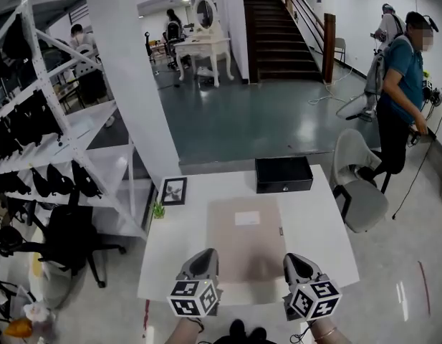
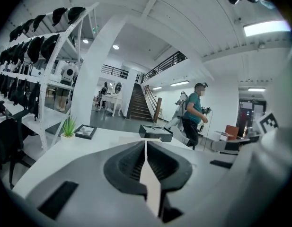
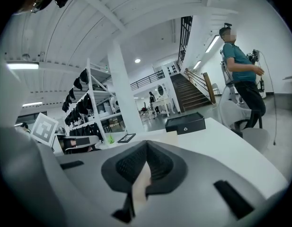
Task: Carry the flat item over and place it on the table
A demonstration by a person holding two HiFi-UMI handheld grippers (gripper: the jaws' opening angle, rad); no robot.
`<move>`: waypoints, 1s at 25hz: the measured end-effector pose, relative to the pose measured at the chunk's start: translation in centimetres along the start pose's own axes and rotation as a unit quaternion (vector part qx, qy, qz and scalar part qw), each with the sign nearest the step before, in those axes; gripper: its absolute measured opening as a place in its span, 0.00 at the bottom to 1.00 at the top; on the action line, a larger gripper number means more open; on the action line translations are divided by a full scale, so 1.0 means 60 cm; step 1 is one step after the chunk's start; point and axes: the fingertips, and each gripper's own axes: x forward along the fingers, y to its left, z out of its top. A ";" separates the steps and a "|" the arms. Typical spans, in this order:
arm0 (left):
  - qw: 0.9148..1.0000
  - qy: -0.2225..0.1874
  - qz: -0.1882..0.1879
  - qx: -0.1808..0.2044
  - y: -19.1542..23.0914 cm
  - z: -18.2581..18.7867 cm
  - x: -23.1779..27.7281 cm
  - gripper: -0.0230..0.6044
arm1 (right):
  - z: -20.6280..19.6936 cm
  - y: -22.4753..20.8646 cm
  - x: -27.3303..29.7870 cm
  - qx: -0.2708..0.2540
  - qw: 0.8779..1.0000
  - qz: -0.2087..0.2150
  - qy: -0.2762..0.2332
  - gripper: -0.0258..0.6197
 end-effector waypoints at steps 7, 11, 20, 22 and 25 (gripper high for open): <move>1.000 -0.001 0.006 -0.009 -0.005 -0.007 -0.023 0.07 | -0.005 0.012 -0.015 -0.016 1.000 0.002 0.004 0.04; 1.000 -0.002 0.006 -0.009 -0.011 -0.010 -0.031 0.07 | -0.006 0.016 -0.021 -0.022 1.000 0.006 0.004 0.04; 1.000 -0.005 0.008 -0.002 -0.021 -0.012 -0.044 0.07 | -0.008 0.027 -0.033 -0.041 0.999 0.011 0.005 0.04; 1.000 -0.005 0.011 -0.002 -0.022 -0.013 -0.049 0.07 | -0.008 0.030 -0.034 -0.044 0.999 0.012 0.005 0.04; 1.000 -0.007 0.016 -0.004 -0.025 -0.013 -0.053 0.07 | -0.007 0.028 -0.036 -0.051 0.999 0.015 0.007 0.04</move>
